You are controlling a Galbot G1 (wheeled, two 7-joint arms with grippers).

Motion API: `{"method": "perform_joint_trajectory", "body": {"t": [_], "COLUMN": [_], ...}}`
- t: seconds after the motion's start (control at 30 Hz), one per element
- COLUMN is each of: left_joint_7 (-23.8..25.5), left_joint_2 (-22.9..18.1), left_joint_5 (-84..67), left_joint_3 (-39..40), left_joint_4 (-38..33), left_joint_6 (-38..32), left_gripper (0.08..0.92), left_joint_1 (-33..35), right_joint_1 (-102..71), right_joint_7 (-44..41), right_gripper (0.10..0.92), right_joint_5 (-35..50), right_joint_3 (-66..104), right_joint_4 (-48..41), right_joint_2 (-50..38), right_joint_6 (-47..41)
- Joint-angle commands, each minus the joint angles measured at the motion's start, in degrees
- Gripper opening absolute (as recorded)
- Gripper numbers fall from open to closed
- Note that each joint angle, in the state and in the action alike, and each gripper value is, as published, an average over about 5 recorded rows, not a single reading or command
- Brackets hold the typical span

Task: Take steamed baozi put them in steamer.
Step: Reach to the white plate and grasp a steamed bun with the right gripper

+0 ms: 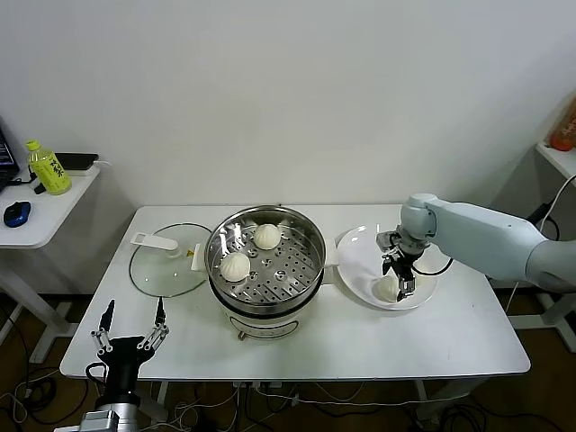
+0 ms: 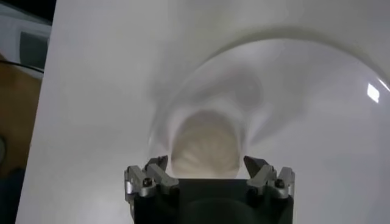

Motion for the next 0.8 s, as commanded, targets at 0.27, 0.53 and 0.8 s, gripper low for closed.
{"method": "perform_joint_trajectory", "body": {"t": [0.27,0.53,0.8], "left_joint_7": [0.0,0.0,-0.1], "left_joint_2": [-0.1,-0.1,-0.1], "left_joint_5": [0.2,0.2,0.3], "left_joint_3": [0.1,0.2,0.1], "left_joint_4": [0.1,0.2,0.1], "left_joint_6": [0.1,0.1,0.1], "left_gripper": [0.823,0.823,0.823], "left_joint_1": [-0.2,-0.3,-0.3], "right_joint_1": [-1.8,-2.1,-2.1], "right_joint_7": [-0.4,-0.5,-0.6], "right_gripper": [0.820,0.772,0.720], "right_joint_5": [-1.2,-1.3,-1.3], "right_joint_3": [2.1,2.6,3.1], "right_joint_4": [-1.6,-1.5,-1.5], "right_joint_2": [0.9,0.6,0.5], "right_joint_6": [0.1,0.2,0.2]}}
